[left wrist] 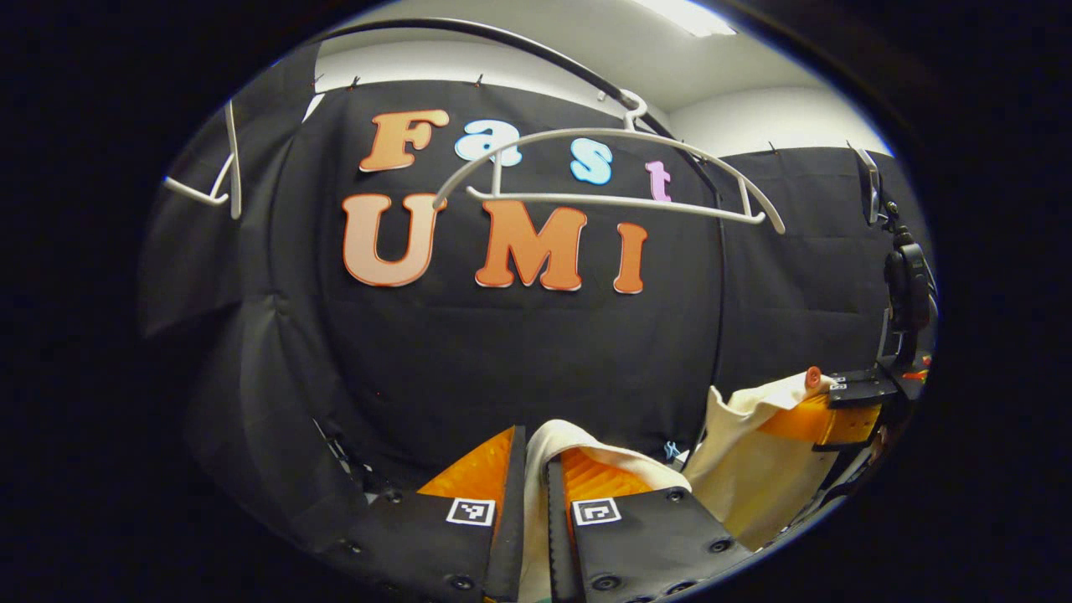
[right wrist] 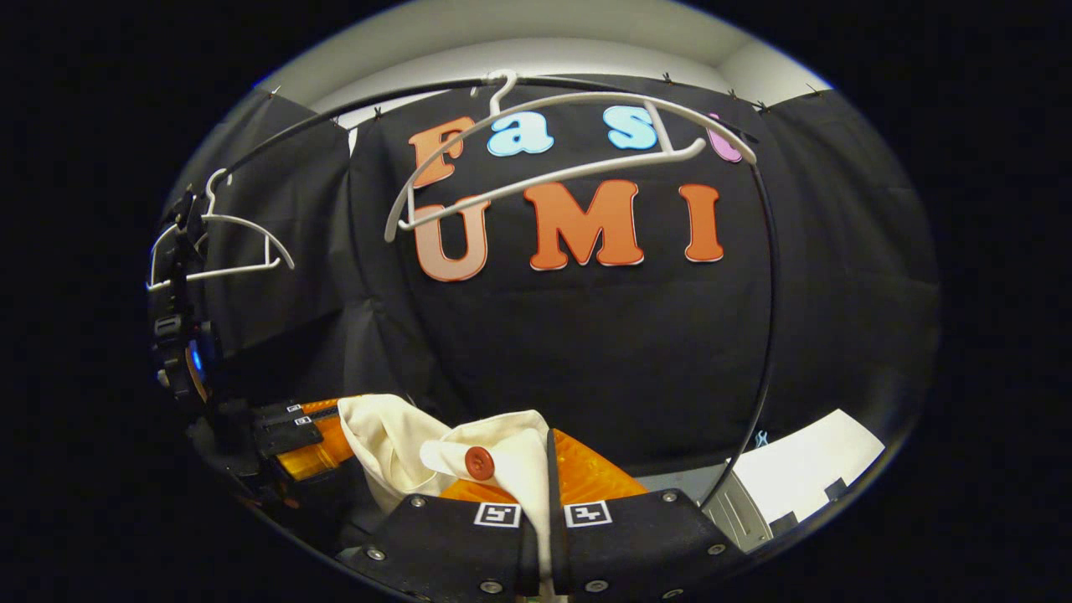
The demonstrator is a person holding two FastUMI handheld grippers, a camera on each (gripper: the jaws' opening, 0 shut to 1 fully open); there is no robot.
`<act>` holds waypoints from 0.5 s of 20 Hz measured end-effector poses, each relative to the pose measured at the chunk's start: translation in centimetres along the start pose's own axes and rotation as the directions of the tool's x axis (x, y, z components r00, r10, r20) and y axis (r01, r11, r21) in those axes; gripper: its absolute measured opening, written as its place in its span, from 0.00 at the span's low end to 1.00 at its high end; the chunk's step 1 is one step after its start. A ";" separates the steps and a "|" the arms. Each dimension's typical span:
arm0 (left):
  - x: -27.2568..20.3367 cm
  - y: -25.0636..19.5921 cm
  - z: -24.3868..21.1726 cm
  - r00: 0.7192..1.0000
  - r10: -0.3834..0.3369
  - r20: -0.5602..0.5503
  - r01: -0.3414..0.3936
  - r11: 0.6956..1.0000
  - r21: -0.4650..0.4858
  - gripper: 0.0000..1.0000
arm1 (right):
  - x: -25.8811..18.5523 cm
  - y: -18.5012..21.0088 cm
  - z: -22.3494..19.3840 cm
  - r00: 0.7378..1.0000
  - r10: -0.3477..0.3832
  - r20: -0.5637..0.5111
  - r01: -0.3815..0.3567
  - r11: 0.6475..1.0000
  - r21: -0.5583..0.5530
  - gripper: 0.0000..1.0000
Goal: Grasp the clothes on the hanger with both hands and then place them into the laundry hamper below.
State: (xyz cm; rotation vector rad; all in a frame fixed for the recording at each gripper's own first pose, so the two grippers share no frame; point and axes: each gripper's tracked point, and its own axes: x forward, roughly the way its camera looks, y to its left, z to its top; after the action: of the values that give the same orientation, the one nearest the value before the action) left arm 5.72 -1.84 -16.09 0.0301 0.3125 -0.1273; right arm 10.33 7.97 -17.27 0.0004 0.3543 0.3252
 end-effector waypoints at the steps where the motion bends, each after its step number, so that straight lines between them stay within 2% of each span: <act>1: 0.0 -0.6 -1.7 0.999 -0.012 -0.043 0.011 1.000 -0.017 0.20 | 0.4 0.1 -1.6 0.999 0.001 -0.032 -0.001 1.000 0.006 0.05; 5: 0.5 -0.3 -7.1 0.981 -0.017 -0.194 0.004 0.998 -0.067 0.20 | 1.1 0.0 -6.9 0.989 -0.007 -0.149 0.013 0.999 0.044 0.05; 10: -0.2 -0.8 -11.4 0.955 -0.014 -0.297 -0.012 0.996 -0.087 0.21 | 1.4 -0.2 -11.6 0.970 -0.007 -0.242 0.026 0.997 0.073 0.06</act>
State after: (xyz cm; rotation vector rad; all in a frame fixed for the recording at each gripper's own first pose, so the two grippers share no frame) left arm 1.97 -2.06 -26.87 -0.0392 0.6199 -0.1096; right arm 7.65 7.55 -28.64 0.0324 0.6081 0.2957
